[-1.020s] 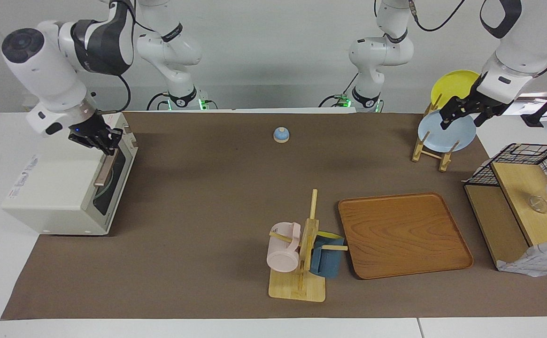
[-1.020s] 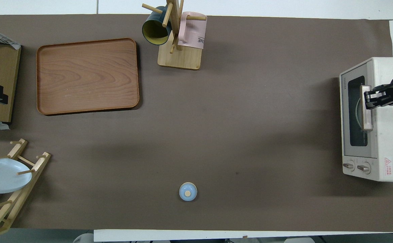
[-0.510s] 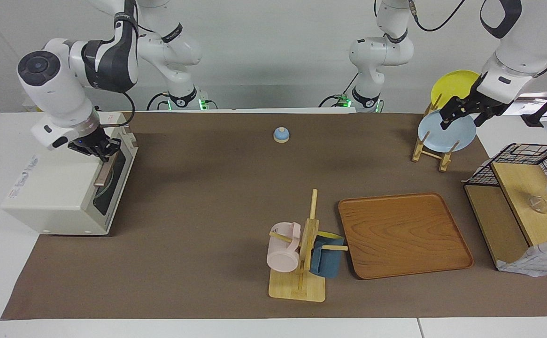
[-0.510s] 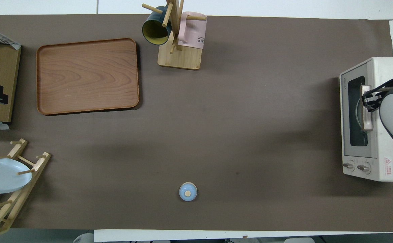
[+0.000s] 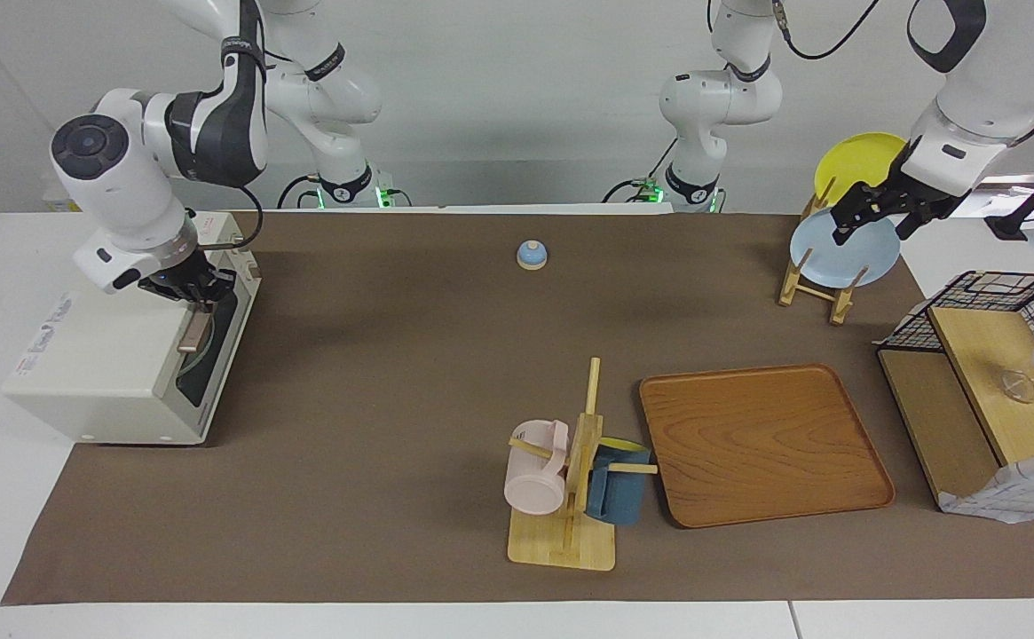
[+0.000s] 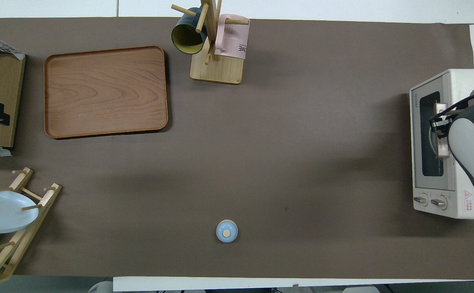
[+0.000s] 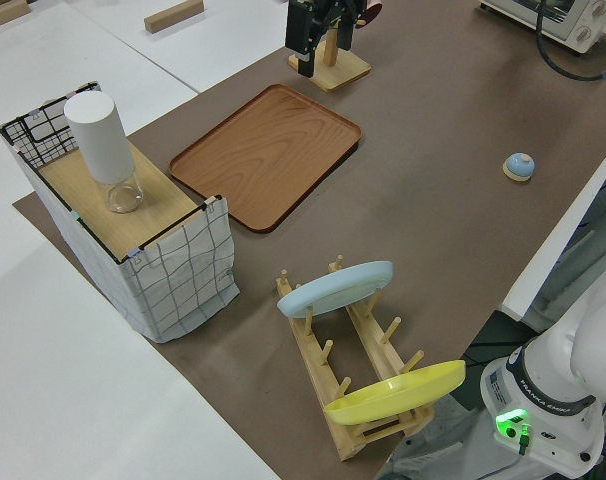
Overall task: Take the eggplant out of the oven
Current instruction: 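Grasp the oven door handle with the right gripper and pull it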
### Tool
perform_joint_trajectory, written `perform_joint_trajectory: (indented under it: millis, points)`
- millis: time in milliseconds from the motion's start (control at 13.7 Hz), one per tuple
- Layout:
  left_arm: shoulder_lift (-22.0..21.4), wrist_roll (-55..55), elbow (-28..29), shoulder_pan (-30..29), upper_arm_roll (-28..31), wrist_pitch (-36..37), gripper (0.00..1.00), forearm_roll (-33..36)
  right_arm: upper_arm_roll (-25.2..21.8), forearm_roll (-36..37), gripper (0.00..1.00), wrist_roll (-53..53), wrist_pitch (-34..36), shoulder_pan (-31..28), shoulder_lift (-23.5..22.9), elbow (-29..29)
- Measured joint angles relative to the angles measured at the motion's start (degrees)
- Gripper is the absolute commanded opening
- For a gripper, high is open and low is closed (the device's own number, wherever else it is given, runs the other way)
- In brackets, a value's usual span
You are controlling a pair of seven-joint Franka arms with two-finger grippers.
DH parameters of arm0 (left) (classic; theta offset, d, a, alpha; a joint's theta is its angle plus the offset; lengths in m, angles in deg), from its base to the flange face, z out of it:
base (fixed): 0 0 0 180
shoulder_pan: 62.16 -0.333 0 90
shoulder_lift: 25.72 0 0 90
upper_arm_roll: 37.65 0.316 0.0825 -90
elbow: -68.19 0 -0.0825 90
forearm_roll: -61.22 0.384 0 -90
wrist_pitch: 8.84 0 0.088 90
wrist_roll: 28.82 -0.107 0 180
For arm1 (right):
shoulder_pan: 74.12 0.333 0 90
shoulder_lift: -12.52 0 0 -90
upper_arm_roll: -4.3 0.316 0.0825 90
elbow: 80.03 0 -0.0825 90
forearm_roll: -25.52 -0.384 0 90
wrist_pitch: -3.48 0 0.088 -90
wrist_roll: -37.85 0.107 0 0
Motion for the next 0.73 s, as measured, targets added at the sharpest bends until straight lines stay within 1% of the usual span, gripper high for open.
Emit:
perform_joint_trajectory:
  millis: [219,437,583,728]
  points:
    - [0.0,0.0,0.0,0.0,0.0,0.0,1.0,0.0,0.1,-0.2,0.0,0.4,-1.9,2.0,0.2,-1.4]
    - [0.0,0.0,0.0,0.0,0.0,0.0,1.0,0.0,0.5,-0.8,0.0,4.9,-5.8,6.1,-0.7,-4.1]
    - [0.0,0.0,0.0,0.0,0.0,0.0,1.0,0.0,1.1,-2.0,0.0,7.0,-9.6,7.5,-2.8,-5.5]
    - [0.0,0.0,0.0,0.0,0.0,0.0,1.0,0.0,1.6,-2.8,0.0,8.2,-13.5,8.5,-6.2,-6.2]
